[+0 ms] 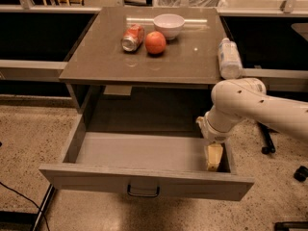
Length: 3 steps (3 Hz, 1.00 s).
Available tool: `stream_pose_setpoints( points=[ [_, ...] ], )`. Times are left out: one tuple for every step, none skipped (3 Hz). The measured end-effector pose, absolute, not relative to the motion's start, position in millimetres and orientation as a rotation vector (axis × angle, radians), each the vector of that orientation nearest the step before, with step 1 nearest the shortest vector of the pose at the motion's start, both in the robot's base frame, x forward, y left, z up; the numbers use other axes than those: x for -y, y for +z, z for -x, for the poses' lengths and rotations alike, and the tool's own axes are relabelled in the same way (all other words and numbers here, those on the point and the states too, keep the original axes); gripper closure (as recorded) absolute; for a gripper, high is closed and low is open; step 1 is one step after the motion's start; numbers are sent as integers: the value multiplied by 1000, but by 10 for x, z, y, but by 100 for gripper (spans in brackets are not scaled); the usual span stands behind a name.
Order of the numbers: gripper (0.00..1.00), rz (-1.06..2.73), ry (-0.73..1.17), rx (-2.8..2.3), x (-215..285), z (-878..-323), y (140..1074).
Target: Open top drawer
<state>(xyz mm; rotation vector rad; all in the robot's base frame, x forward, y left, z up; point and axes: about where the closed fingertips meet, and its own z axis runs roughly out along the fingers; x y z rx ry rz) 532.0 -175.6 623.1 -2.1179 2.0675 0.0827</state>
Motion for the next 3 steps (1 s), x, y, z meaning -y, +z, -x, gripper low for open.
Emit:
stream_pose_setpoints(
  points=[
    [0, 2106, 100, -2004, 1785, -5341, 6498],
    [0, 2084, 89, -1966, 1906, -5292, 7011],
    [0, 2087, 91, -1963, 1903, -5288, 7042]
  ],
)
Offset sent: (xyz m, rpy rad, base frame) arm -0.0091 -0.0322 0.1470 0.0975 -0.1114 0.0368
